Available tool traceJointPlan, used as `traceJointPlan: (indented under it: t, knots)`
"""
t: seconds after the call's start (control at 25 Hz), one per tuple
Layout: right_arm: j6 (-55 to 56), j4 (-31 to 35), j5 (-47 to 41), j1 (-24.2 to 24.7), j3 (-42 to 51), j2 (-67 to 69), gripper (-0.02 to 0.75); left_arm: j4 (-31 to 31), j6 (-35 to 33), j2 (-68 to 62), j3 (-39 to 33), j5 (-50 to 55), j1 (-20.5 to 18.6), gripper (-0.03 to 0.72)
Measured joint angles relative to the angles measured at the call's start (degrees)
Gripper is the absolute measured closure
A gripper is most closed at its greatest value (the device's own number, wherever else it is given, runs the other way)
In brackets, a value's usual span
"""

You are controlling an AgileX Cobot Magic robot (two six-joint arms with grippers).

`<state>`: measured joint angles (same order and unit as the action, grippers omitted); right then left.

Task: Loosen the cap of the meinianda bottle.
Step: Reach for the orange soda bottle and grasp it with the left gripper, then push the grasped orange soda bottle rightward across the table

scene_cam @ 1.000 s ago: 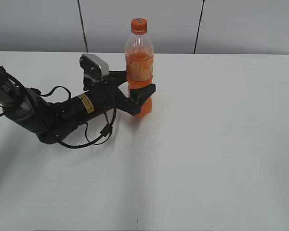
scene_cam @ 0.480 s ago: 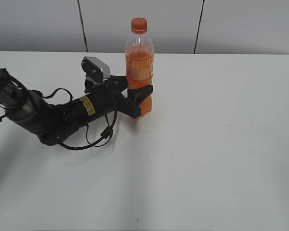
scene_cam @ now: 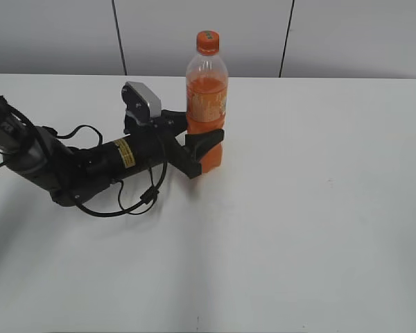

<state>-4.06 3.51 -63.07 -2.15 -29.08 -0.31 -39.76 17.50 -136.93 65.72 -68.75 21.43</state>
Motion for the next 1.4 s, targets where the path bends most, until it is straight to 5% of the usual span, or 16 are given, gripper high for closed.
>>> traceJointPlan:
  t: [0.24,0.44,1.4]
  knots:
    - [0.00,0.00,0.00,0.00,0.00,0.00,0.150,-16.80,2.44,3.95,-0.18,2.72,-0.81,0.274]
    - [0.00,0.00,0.00,0.00,0.00,0.00,0.150,-23.73,9.23,7.57,-0.18,2.65,-0.68,0.274]
    - [0.00,0.00,0.00,0.00,0.00,0.00,0.150,-21.74,10.29,4.08,-7.63,-3.76,1.69,0.276]
